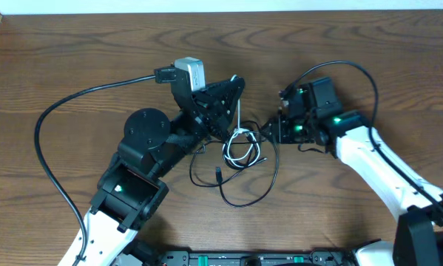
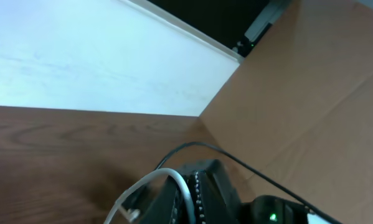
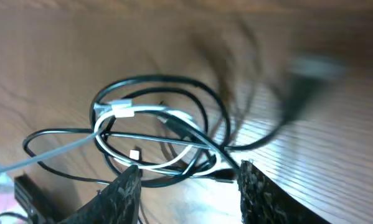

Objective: Untangle cables

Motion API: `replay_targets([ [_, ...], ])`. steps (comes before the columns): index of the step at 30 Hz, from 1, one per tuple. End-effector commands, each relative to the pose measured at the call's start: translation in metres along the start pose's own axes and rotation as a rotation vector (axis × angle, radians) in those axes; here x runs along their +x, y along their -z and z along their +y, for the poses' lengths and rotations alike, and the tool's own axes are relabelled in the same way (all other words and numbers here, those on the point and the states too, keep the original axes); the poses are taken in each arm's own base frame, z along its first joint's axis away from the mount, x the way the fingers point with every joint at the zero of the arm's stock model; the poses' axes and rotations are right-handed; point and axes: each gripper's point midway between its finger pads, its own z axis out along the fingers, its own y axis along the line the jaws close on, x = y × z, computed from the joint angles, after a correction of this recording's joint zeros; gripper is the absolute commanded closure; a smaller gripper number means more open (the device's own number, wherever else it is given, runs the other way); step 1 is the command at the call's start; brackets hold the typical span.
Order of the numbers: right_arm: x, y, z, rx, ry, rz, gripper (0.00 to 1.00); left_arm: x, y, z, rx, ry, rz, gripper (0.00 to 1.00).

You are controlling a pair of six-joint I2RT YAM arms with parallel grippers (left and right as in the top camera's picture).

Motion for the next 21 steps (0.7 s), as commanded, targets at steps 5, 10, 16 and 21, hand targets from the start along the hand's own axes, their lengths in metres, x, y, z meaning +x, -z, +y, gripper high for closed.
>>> replay_targets([
  [5,0.002,-0.029,0.035,-0.098,0.011,0.025,0.54,-0.003,-0.001,0.012,-0.047,-0.005,-0.006,0.92],
  [10,0.021,-0.062,0.047,-0.114,0.021,0.089,0.59,0.001,-0.001,0.014,-0.057,0.0,0.01,0.92],
  [16,0.046,-0.094,0.053,-0.132,0.001,0.177,0.65,0.002,-0.001,0.017,-0.068,0.014,0.012,0.93],
  [21,0.043,-0.113,0.061,-0.163,-0.004,0.152,0.67,0.001,-0.001,0.017,-0.071,0.025,0.01,0.93],
])
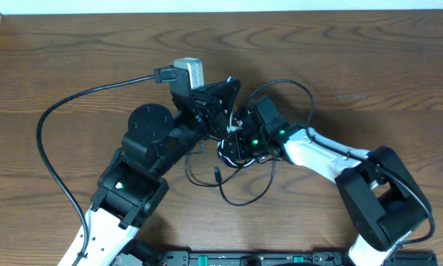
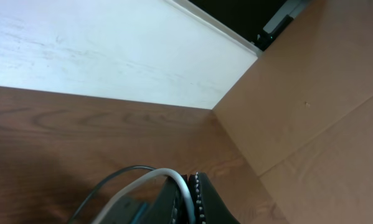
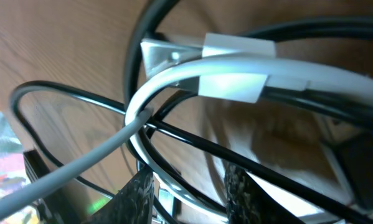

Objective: Untangle cables

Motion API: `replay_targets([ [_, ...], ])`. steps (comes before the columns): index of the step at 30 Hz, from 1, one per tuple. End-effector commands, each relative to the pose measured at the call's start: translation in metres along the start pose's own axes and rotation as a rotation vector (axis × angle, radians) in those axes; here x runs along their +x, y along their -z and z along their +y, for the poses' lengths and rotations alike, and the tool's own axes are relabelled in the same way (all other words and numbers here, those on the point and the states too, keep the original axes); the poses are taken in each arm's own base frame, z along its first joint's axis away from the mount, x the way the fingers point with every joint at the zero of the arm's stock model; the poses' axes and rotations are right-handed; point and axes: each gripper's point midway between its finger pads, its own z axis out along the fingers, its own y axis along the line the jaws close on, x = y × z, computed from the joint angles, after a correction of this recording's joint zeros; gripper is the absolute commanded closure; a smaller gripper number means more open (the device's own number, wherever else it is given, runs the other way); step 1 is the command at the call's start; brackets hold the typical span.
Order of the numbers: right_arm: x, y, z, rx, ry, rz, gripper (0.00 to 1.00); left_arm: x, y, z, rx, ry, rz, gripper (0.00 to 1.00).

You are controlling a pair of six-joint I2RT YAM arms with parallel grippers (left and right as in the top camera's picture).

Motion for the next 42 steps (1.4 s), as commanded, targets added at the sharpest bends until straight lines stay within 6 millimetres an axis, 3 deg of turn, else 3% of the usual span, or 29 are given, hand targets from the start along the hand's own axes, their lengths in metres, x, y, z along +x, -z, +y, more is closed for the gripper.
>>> replay_targets([
  [1,-0.007,-0.011,0.01,-0.035,-0.018,-0.02,0.67,-0.008,0.002,-0.002,-0.001,0.002,-0.024,0.92],
  [8,-0.018,-0.021,0.003,-0.013,-0.032,-0.073,0.72,-0.008,0.002,-0.001,-0.001,0.029,-0.024,0.93],
  [12,-0.018,-0.033,0.01,-0.038,-0.008,-0.084,0.75,-0.008,0.002,-0.002,-0.001,0.028,-0.024,0.93],
  [19,-0.013,-0.04,0.019,-0.056,0.003,-0.075,0.93,-0.004,0.001,0.001,-0.013,0.032,-0.008,0.92],
  [20,-0.012,-0.04,0.019,-0.059,0.002,-0.068,0.98,-0.003,0.002,0.002,-0.016,0.033,-0.003,0.88],
  [23,-0.009,-0.039,0.018,-0.059,-0.006,-0.051,0.99,0.005,0.002,0.007,-0.037,0.04,0.025,0.72],
  [29,-0.015,-0.015,0.01,-0.034,-0.026,-0.058,0.99,0.028,0.005,0.024,-0.111,0.063,0.118,0.5],
  [34,-0.019,0.014,0.006,0.008,-0.005,-0.074,0.99,0.047,0.014,0.059,-0.284,0.076,0.173,0.39],
  [42,-0.043,0.084,-0.011,0.049,-0.097,-0.185,0.99,0.086,0.039,0.105,-0.485,0.121,0.342,0.19],
])
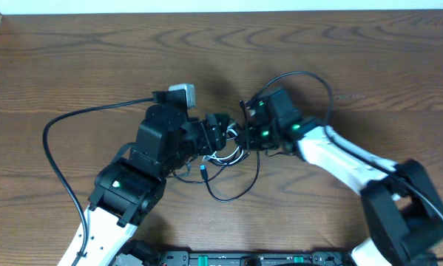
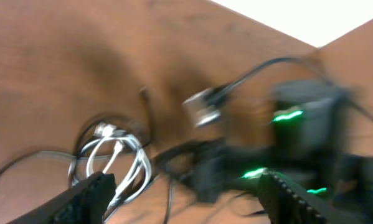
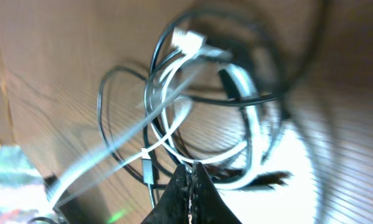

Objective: Untangle cables

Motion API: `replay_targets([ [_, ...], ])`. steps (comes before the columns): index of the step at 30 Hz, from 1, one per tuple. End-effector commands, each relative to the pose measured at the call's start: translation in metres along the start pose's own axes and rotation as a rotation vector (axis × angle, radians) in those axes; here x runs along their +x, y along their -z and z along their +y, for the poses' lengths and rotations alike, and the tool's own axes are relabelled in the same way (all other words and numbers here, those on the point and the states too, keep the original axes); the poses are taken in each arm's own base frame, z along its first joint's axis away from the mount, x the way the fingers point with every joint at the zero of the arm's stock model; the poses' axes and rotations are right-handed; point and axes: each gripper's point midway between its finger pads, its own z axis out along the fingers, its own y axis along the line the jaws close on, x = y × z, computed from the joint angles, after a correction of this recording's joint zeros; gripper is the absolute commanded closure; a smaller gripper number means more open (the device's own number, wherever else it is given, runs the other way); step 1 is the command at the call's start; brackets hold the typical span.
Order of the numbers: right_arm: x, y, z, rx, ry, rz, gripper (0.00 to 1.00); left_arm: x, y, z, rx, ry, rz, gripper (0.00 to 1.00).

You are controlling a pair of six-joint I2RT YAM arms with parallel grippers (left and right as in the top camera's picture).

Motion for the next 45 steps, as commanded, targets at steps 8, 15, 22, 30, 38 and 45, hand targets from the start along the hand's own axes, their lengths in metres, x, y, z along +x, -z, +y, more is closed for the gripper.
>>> replay_targets([
  [8,-0.047,0.097,-0.047,0.113,-0.141,-0.212,0.99,0.038,-0.032,0.049,-0.205,-0.021,0.209,0.12],
  [15,-0.042,0.109,-0.065,0.173,-0.181,-0.212,0.99,0.053,-0.084,0.073,-0.258,-0.137,0.322,0.12],
  [22,-0.03,0.109,-0.078,0.245,-0.174,-0.172,0.98,0.075,-0.114,0.06,-0.072,-0.386,0.445,0.3],
  [30,-0.028,0.11,-0.082,0.267,-0.177,-0.171,0.96,0.013,-0.069,0.049,-0.07,-0.433,0.219,0.31],
  [38,-0.03,0.11,-0.082,0.265,-0.173,-0.177,0.96,-0.009,-0.072,0.113,-0.261,-0.279,0.195,0.5],
  [45,-0.032,0.111,-0.081,0.261,-0.168,-0.185,0.96,0.039,-0.117,0.14,-0.301,-0.215,0.395,0.57],
])
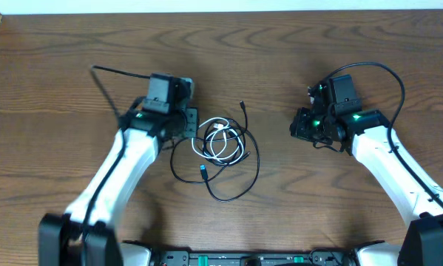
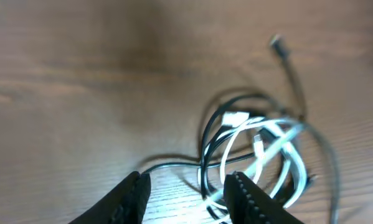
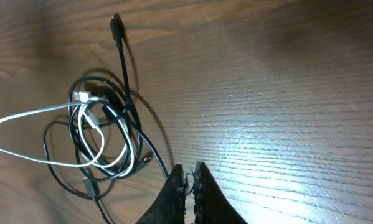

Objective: Untangle cables

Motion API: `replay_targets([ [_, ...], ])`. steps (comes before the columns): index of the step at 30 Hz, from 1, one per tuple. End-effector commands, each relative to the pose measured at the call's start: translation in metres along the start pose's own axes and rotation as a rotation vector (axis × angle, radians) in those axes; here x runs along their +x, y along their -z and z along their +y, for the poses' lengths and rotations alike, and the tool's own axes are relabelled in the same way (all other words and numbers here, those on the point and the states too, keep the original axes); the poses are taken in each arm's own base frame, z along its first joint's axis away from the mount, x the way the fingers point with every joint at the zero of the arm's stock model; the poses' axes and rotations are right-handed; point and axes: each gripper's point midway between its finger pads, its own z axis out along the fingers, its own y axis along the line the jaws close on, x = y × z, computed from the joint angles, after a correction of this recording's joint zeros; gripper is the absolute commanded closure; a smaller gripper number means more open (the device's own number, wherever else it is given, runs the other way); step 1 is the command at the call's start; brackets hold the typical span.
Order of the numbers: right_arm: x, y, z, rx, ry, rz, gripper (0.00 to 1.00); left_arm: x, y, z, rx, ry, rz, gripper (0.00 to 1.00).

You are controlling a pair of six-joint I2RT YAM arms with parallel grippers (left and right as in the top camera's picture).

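Note:
A tangle of one white cable [image 1: 220, 140] and one black cable [image 1: 245, 177] lies on the table's middle, also in the left wrist view [image 2: 261, 155] and the right wrist view [image 3: 102, 134]. The black cable's free plug [image 1: 242, 106] points to the far side. My left gripper [image 1: 191, 122] stands open just left of the tangle, its fingers [image 2: 133, 196] empty. My right gripper [image 1: 296, 125] is shut on nothing, well right of the tangle, with the fingertips [image 3: 177, 183] pressed together.
The wooden table [image 1: 317, 44] spreads all round. A cardboard wall edge stands at the far left. Each arm's own black lead arches over its wrist, as on the right arm [image 1: 387, 77].
Both grippers have drawn back from the tangle, the left one to the left, the right one to the right. The tangle lies loose between them, and the right stays shut.
At first my left gripper held the white cable raised over the tangle, while the right stood open beside it. Then the right was in among the loops. Later the left was open and low, the right shut at the tangle. Now both stand apart.

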Motion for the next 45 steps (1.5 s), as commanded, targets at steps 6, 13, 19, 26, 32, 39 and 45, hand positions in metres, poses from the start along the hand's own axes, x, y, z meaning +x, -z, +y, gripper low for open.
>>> replay_targets([
  [6,-0.007,0.005,0.003,-0.006,0.047,-0.026,0.89,0.021,-0.016,-0.056,0.234,-0.073,0.102,0.63],
  [13,-0.006,0.005,0.002,-0.005,0.046,-0.024,0.88,0.037,-0.029,-0.072,0.182,-0.164,0.141,0.62],
  [19,-0.003,0.005,0.001,-0.001,0.052,-0.009,0.87,0.05,-0.053,-0.062,0.123,-0.102,0.21,0.62],
  [26,-0.001,0.005,0.0,0.003,0.05,-0.003,0.87,0.063,-0.077,-0.045,0.026,0.01,0.264,0.62],
  [32,-0.001,0.005,0.0,0.003,0.058,-0.003,0.85,0.062,-0.081,-0.036,-0.033,0.043,0.258,0.62],
  [39,-0.001,0.005,0.0,0.003,0.058,-0.003,0.84,0.066,-0.087,-0.034,-0.043,0.043,0.272,0.62],
  [45,-0.001,0.005,0.0,0.003,0.058,-0.003,0.84,0.081,-0.097,-0.034,-0.022,-0.001,0.332,0.62],
])
